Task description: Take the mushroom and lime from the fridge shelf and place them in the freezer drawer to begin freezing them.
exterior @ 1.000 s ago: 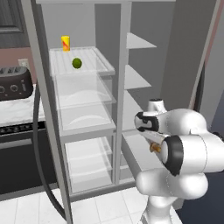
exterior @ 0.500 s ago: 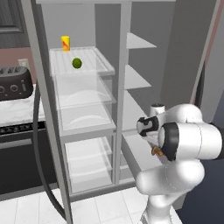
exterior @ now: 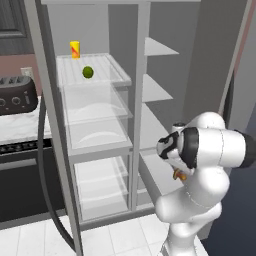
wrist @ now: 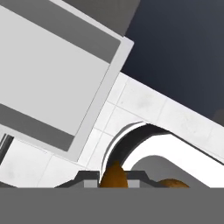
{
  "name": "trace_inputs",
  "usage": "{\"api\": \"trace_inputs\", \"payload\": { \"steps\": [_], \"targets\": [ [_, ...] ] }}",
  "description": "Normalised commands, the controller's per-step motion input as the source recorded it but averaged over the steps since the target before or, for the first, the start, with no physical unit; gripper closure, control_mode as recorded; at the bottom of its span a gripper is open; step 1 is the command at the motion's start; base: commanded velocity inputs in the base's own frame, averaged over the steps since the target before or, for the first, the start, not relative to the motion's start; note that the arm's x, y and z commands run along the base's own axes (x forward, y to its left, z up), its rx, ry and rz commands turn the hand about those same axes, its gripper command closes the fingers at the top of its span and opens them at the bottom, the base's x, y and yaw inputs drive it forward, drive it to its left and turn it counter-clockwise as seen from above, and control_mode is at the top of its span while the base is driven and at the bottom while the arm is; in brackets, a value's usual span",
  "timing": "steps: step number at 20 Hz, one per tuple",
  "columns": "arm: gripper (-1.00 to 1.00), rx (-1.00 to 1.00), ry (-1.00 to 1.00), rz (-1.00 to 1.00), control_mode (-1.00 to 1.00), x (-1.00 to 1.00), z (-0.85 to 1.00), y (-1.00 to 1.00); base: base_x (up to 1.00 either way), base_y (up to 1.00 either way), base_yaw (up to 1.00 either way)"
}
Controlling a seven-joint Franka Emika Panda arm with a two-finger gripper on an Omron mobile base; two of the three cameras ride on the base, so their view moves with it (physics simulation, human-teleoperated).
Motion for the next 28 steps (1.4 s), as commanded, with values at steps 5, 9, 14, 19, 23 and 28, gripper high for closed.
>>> {"api": "trace_inputs", "payload": {
  "steps": [5,9,14,19,23,28],
  "targets": [
    [1.00,0.00,0.00,0.00,-1.00,0.07,-0.24,-0.02,0.00,0.00,0.00],
    [1.00,0.00,0.00,0.00,-1.00,0.13,-0.14,-0.08,0.00,0.00,0.00],
    [1.00,0.01,0.00,0.00,-1.00,0.16,-0.14,-0.14,0.00,0.00,0.00],
    [1.00,0.03,0.00,0.00,-1.00,0.19,-0.13,-0.16,0.00,0.00,0.00],
    [1.00,0.03,0.00,0.00,-1.00,0.29,-0.19,-0.03,0.00,0.00,0.00],
    [1.00,0.04,0.00,0.00,-1.00,0.35,-0.30,-0.01,0.00,0.00,0.00]
  ]
}}
